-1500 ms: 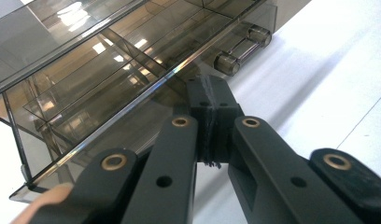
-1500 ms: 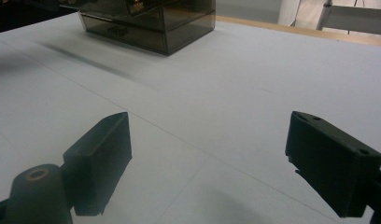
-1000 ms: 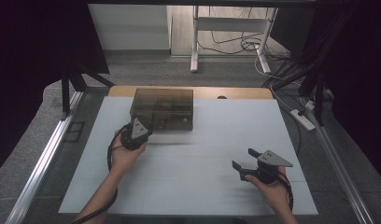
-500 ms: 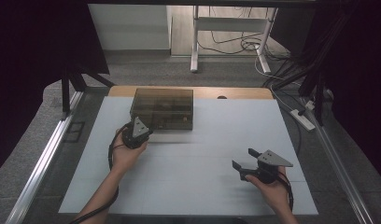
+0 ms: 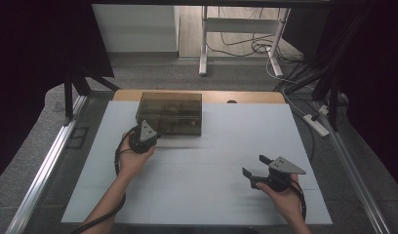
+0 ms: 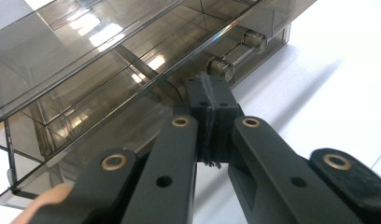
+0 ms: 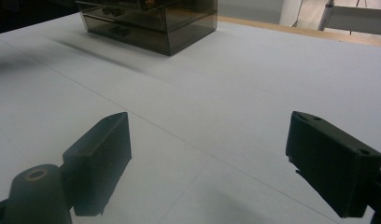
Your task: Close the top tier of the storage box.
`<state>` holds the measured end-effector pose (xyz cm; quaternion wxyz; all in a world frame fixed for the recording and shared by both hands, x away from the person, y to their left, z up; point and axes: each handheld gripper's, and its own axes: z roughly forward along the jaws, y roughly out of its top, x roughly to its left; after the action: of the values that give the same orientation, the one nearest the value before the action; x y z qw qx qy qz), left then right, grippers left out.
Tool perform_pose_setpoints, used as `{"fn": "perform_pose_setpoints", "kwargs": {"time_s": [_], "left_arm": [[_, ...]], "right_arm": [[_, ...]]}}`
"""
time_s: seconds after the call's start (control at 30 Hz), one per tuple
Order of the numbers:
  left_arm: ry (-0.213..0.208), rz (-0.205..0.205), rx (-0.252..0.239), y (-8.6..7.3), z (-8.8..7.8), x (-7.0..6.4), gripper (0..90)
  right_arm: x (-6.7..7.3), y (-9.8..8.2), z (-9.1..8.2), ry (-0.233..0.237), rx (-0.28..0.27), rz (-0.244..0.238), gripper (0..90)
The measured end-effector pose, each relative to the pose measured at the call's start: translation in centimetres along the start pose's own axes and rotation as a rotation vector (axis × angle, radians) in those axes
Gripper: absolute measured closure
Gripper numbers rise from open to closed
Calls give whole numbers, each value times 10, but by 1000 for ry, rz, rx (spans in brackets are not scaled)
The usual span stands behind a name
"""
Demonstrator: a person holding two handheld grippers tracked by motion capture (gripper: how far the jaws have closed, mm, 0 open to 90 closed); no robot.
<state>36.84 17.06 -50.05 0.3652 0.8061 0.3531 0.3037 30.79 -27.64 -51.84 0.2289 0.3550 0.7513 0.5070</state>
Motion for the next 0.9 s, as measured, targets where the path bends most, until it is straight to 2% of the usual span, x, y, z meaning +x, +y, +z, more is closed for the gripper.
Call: {"fn": "perform_pose_setpoints", "kwargs": {"time_s": [0.9], "left_arm": [[14, 2, 1, 10, 6, 8, 900]], "right_arm": [[1, 1, 0, 2, -3, -4, 138]]}}
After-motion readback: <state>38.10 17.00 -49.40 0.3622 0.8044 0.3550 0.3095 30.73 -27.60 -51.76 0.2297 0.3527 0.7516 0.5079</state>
